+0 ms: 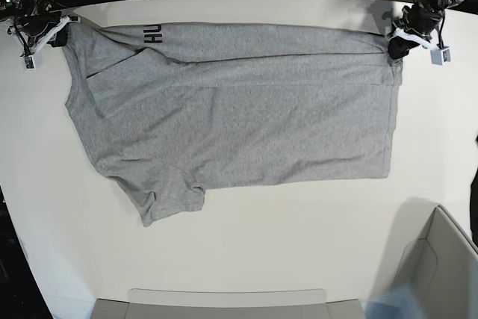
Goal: Fold the T-shirt properly
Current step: 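Pull the folded shirt toward the arms with both grippers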
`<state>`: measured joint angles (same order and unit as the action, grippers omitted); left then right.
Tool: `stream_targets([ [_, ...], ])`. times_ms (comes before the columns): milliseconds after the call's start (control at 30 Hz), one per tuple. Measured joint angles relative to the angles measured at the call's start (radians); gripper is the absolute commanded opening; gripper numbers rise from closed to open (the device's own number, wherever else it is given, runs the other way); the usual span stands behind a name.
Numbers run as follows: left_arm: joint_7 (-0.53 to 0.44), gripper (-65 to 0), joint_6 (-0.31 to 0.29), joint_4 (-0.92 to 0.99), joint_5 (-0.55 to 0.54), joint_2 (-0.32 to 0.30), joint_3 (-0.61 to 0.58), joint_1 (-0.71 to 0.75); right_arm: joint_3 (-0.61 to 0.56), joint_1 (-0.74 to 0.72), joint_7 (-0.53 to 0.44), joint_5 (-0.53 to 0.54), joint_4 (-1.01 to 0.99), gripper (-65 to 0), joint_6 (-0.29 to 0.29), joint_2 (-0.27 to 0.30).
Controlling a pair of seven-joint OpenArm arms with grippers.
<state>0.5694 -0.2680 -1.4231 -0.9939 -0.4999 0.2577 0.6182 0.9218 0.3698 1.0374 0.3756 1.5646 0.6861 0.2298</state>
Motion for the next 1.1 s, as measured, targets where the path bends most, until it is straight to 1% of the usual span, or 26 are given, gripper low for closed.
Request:
stream_targets([
  [200,-0.023,-65.0,-0.022,0.0,-0.007,0.001,0.039,0.071,0.001,0.018,-0.007,0.009,0.002,-65.0,0.0,0.0],
  [367,-0.022,-65.0,-0.022,-0.002,-0.006,0.001,0.037,0.071,-0.017,0.018,-0.006,0.002,0.007,-65.0,0.0,0.003],
  [400,-0.021,-65.0,-0.017,-0.012,-0.005,0.001,0.037,0.071,-0.03,0.018,-0.005,-0.002,0.007,-63.4,0.0,0.006],
  [433,-0.01,-61.5,0.003,-0.029,0.008,0.001,0.037,0.072,-0.039,0.018,-0.003,-0.009,0.008,-60.8,0.0,0.011],
  [467,0.011,-56.6,0.027,-0.052,0.033,0.001,0.037,0.072,-0.042,0.016,0.002,-0.014,0.011,-57.7,0.0,0.01],
  [533,0.032,-49.3,0.051,-0.092,0.061,0.001,0.037,0.077,-0.042,0.015,0.001,-0.016,0.012,-52.5,0.0,0.012],
  [600,0.037,-45.9,0.074,-0.135,0.09,0.002,0.037,0.105,-0.04,0.016,0.002,-0.016,0.012,-48.2,0.0,0.01],
  [667,0.068,-46.2,0.097,-0.182,0.113,0.003,0.037,0.133,-0.041,0.014,0.012,-0.019,0.024,-45.6,0.0,0.01],
  [733,0.093,-46.4,0.11,-0.21,0.13,0.009,0.047,0.142,-0.042,0.007,0.031,-0.042,0.053,-44.5,0.0,0.002],
  [867,0.158,-46.4,0.118,-0.238,0.135,0.02,0.095,0.138,-0.047,0.003,0.073,-0.063,0.1,-44.5,0.0,-0.013],
  [933,0.169,-47.3,0.126,-0.26,0.149,0.021,0.116,0.14,-0.042,-0.004,0.084,-0.072,0.121,-44.5,0.0,-0.027],
  [967,0.191,-48.1,0.126,-0.272,0.149,0.027,0.127,0.144,-0.034,-0.005,0.085,-0.068,0.135,-44.5,0.0,-0.032],
  [1100,0.191,-50.6,0.126,-0.326,0.153,0.063,0.218,0.146,0.012,-0.032,0.09,-0.069,0.202,-44.5,0.0,-0.031],
])
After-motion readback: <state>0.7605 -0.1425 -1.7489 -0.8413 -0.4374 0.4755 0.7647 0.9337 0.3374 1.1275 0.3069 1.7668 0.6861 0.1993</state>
